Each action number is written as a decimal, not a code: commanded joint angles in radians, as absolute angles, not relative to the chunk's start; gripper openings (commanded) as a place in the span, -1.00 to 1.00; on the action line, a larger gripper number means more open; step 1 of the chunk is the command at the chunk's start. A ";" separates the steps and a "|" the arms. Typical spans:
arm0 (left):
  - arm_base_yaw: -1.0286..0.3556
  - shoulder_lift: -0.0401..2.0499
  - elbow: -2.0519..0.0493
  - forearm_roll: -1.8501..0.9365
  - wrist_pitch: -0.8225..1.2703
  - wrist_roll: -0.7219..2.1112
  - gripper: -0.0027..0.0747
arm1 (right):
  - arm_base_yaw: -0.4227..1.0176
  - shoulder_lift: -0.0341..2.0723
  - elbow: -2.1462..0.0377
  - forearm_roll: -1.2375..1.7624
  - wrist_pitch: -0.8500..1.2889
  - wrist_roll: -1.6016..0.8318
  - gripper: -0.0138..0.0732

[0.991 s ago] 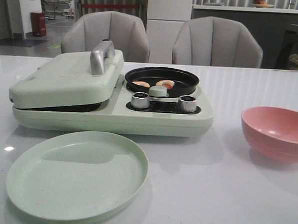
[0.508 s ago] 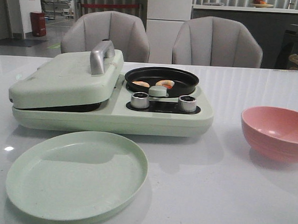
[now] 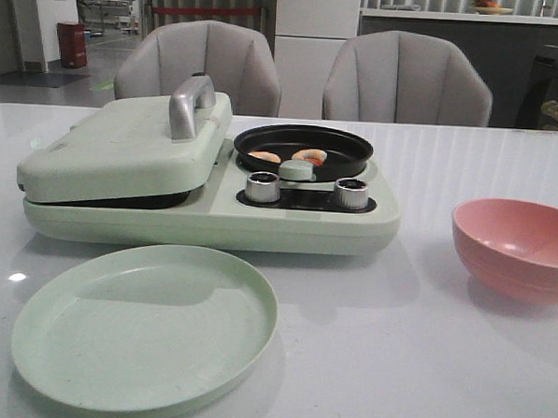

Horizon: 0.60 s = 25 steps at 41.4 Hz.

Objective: Make breakfast with bread and shrimp

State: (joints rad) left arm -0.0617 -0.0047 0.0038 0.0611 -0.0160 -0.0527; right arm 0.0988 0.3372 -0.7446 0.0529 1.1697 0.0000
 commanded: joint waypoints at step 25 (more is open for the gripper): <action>-0.025 -0.030 0.036 0.046 -0.099 -0.066 -0.66 | 0.098 0.348 -0.770 0.049 1.111 0.000 -0.60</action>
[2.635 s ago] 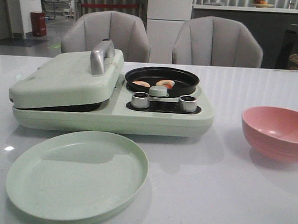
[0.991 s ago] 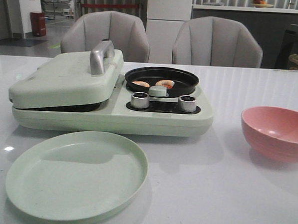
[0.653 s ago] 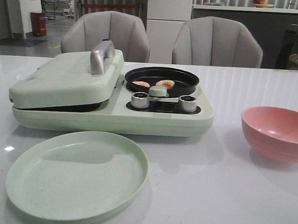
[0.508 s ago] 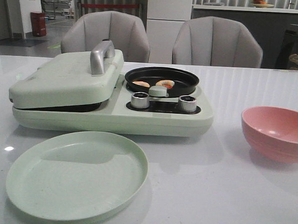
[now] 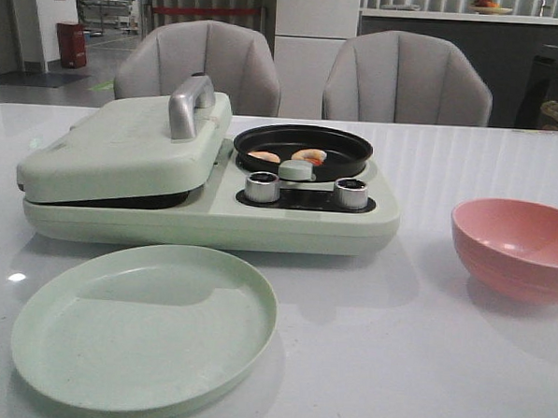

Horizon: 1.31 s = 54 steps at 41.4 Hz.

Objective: Make breakfast with bread and shrimp

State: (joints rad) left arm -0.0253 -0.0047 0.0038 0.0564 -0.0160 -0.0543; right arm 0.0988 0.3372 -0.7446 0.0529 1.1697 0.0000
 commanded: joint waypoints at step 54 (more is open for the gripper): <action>-0.025 -0.028 0.036 0.046 -0.099 -0.066 -0.66 | -0.003 -0.030 0.018 -0.066 0.046 0.000 -0.60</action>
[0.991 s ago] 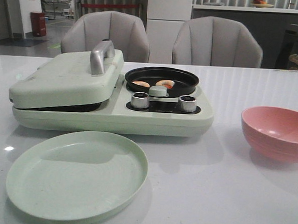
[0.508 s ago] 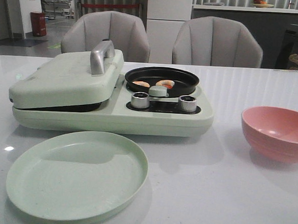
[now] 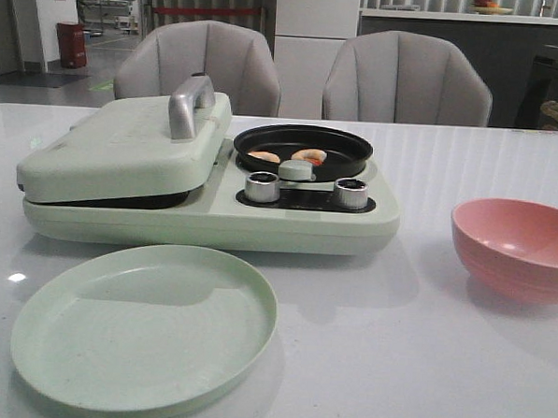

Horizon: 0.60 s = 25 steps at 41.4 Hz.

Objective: Make breakfast with bread and shrimp

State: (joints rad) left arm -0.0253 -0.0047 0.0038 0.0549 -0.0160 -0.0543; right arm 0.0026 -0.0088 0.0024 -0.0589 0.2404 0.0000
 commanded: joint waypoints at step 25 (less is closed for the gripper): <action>-0.025 -0.028 0.036 0.046 -0.099 -0.066 -0.66 | -0.003 -0.030 0.025 0.040 -0.012 0.000 -0.60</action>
